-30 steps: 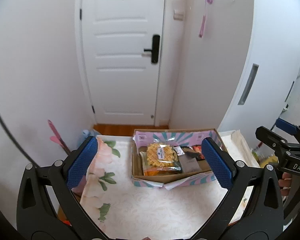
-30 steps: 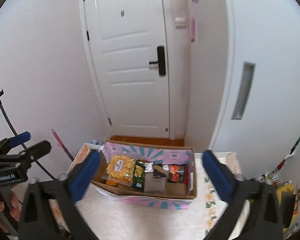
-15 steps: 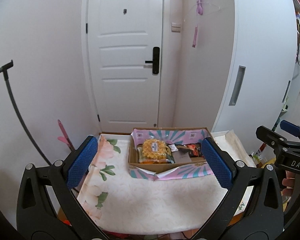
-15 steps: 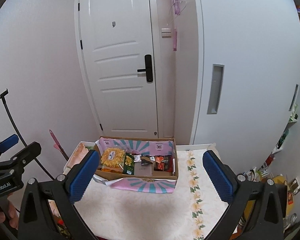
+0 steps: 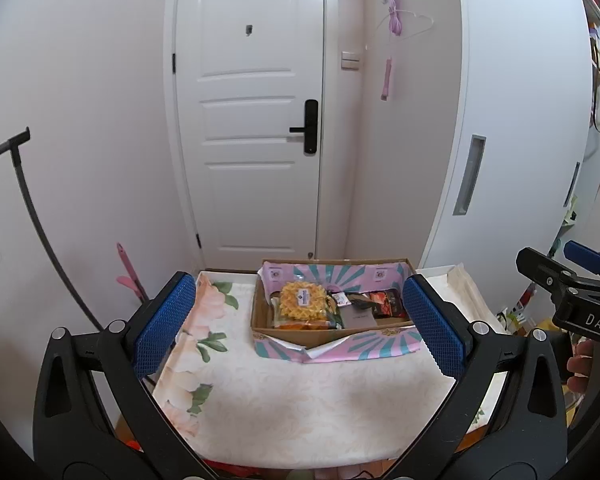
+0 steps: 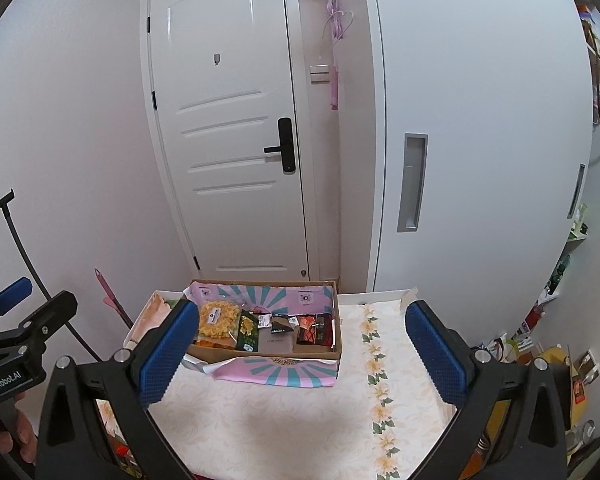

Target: Organize snacks

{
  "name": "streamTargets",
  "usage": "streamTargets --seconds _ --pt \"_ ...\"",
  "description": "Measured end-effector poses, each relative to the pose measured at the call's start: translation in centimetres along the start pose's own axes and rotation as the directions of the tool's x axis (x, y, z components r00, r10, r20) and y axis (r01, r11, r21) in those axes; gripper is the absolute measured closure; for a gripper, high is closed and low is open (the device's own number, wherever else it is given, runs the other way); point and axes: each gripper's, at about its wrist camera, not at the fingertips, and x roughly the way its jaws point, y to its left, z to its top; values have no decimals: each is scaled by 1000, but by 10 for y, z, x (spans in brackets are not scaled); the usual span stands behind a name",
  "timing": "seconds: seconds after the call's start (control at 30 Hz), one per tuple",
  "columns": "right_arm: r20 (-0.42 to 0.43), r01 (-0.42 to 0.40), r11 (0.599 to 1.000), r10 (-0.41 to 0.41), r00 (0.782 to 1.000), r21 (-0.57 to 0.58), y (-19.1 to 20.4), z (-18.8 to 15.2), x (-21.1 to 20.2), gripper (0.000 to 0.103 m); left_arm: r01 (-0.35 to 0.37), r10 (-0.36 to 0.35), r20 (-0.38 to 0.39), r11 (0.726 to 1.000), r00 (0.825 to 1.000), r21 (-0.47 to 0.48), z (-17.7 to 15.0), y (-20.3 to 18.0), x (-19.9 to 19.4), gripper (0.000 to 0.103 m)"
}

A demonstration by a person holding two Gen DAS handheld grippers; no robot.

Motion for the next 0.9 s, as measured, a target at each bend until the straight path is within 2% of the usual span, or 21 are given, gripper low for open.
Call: streamTargets --seconds 0.9 --pt "-3 11 1000 -11 1000 10 -3 -1 3 1 -4 4 0 1000 1000 6 1 4 2 0"
